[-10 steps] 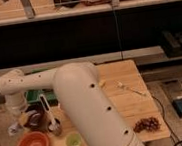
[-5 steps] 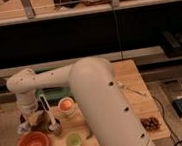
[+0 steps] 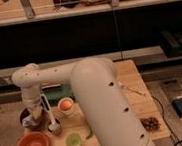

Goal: Wipe purple bowl with towel

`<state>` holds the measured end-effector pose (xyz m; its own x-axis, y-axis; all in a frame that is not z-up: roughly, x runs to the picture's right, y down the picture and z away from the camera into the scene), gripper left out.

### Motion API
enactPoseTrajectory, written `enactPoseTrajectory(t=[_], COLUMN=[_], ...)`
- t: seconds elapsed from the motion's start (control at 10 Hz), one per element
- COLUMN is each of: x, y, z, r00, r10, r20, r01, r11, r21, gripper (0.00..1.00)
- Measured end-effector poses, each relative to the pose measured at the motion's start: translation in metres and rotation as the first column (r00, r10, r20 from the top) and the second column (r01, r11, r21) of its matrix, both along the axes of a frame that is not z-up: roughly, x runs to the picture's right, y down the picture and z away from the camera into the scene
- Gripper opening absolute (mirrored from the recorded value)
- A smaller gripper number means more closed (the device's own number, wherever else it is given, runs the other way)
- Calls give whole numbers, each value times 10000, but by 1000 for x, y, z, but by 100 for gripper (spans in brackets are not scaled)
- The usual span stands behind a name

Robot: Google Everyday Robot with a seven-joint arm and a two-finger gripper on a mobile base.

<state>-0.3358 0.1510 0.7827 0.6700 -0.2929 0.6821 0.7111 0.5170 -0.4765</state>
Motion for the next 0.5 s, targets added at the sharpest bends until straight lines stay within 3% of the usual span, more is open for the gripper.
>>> enactPoseTrajectory(t=[0.2, 0.5], x=[-12, -30], y=[-10, -9], z=[14, 24], r00=[9999, 9993], r10=[-131, -323], r20=[48, 186], r01=[131, 322], r11=[9999, 9994], r21=[79, 95], gripper=[0, 0])
